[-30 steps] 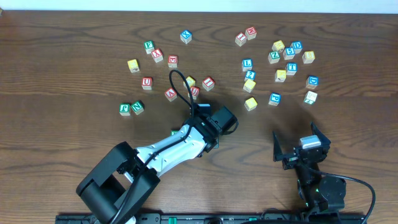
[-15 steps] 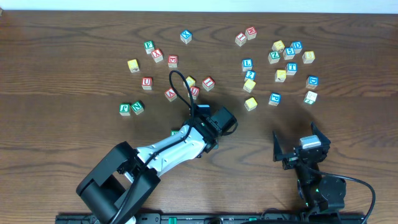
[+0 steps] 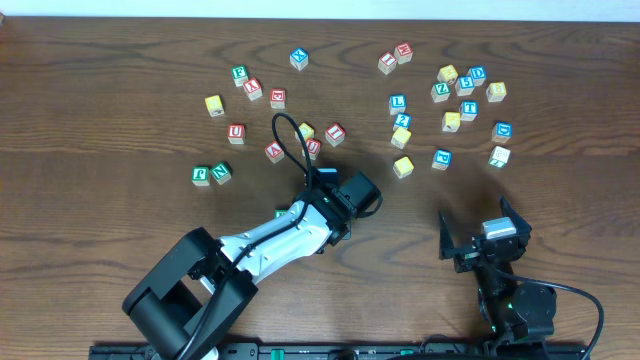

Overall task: Spell out ROBOT
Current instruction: 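Open the left gripper and withdraw it to the left side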

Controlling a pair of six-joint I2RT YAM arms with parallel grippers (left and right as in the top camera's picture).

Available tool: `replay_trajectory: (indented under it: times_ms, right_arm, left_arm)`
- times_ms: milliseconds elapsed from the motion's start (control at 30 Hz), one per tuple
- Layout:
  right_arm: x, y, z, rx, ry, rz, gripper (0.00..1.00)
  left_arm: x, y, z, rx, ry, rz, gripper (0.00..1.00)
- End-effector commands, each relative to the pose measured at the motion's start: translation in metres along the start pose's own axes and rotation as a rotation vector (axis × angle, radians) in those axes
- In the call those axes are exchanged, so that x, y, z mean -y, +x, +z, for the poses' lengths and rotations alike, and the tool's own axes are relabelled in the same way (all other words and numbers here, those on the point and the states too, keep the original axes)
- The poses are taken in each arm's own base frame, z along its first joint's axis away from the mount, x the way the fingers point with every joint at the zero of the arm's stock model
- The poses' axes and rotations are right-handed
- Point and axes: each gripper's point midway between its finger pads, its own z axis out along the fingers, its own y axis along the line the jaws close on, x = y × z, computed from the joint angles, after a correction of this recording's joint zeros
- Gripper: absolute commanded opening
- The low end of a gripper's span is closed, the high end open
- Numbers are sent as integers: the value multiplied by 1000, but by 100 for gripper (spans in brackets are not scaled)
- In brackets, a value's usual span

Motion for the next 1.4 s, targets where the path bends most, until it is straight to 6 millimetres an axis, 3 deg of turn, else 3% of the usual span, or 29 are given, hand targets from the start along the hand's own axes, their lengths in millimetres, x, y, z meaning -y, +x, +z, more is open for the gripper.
replay_trajectory:
  times_ms: [0,367,500,733,833,867,967,1033,1100,1167,1200,1367]
  right_arm:
    - [0,0,0,1,0,11,99]
    - [0,0,0,1,0,11,99]
    - [0,0,0,1,0,11,99]
    - [0,0,0,1,0,11,99]
    - [0,0,0,1,0,11,99]
    - [0,0,0,1,0,11,99]
    - [0,0,0,1,0,11,99]
    - [0,0,0,1,0,11,99]
    - [0,0,0,1,0,11,99]
    - [0,0,0,1,0,11,99]
    - [0,0,0,1,0,11,99]
    - [4,1,0,-4,27,7,99]
  left_arm:
    - [-2,-4,-7,18,9,-5,40]
    - [0,-11,-17,43,34,-3,39]
    - [1,-19,-29,83,53,15,39]
    - [-4,-43,-65,210,78,34,40]
    - [-7,-54,-92,276,117,79,51]
    - [-17,-61,-113,317,134,98,56]
    - [-56,-78,-143,371,119,50,56]
    - [-105,-91,-167,419,76,-20,56]
    - [-139,-95,-181,449,45,-92,56]
    - [-186,-96,-199,494,-11,-200,57]
    - [-203,-95,-204,508,-30,-255,57]
    - [-234,-95,-194,461,-32,-296,57]
